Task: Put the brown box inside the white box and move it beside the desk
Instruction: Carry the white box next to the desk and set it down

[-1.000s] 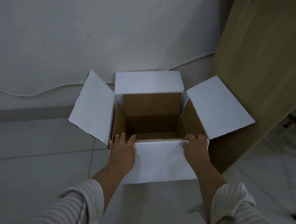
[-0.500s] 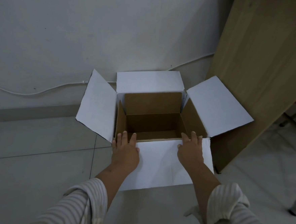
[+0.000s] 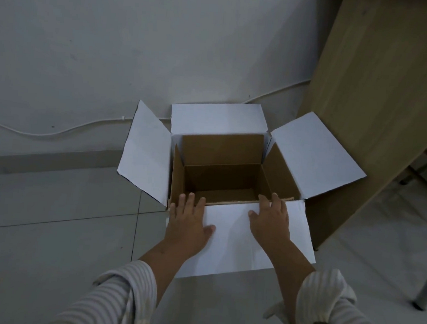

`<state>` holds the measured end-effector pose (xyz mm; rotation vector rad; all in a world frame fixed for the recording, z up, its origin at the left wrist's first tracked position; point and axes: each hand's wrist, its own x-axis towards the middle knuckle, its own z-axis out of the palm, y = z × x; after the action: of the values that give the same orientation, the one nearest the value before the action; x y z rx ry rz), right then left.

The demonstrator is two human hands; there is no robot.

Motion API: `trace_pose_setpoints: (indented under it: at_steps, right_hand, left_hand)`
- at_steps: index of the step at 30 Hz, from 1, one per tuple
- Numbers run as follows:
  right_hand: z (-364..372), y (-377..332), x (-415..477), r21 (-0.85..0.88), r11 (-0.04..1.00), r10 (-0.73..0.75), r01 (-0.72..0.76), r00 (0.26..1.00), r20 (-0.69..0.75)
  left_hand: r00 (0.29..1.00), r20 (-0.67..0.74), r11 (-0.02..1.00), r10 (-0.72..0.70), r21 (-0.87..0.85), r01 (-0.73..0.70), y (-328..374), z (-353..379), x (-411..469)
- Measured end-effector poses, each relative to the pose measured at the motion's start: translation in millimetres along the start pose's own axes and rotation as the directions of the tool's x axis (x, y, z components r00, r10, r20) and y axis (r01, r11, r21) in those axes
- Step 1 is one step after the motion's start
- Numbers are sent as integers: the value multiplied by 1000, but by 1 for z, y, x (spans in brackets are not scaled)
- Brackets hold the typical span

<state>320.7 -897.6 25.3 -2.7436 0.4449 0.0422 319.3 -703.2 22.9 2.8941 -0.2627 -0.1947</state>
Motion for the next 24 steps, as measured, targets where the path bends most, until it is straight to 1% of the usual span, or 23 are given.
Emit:
trace_pose_setpoints:
  at_steps: [3, 7, 9, 12, 14, 16, 18, 21, 24]
  right_hand:
    - [3, -4, -11, -1, 1000, -6, 6, 1000, 26]
    - [4, 7, -22, 9, 995, 94, -95, 995, 32]
    - [4, 16, -28, 10, 991, 136, -137, 990, 30]
    - [7, 18, -41, 9, 988, 154, -154, 987, 44]
    - [5, 17, -49, 6, 990, 143, -144, 988, 51]
    - [-1, 14, -56, -3, 992, 127, -127, 991, 40]
    - [-12, 10, -60, -3, 994, 110, -110, 994, 12]
    - [-31, -2, -64, -15, 997, 77, -78, 996, -33]
    - [-50, -17, -70, -66, 996, 62, -62, 998, 1]
  left_hand:
    - [992, 46, 988, 121, 95, -125, 8, 10, -12]
    - [960, 91, 929, 264, 245, -278, 4, 24, -29]
    - [939, 187, 891, 288, 306, -334, -3, 28, -40]
    - [927, 164, 844, 337, 384, -375, -13, 38, -49]
    - [924, 161, 847, 346, 370, -382, -9, 29, -54]
    - [925, 128, 859, 359, 343, -381, -4, 18, -60]
    - [923, 146, 866, 356, 321, -384, -1, 8, -62]
    - [929, 112, 896, 353, 247, -370, 8, -18, -68]
    - [930, 63, 907, 362, 208, -367, 13, -54, -67]
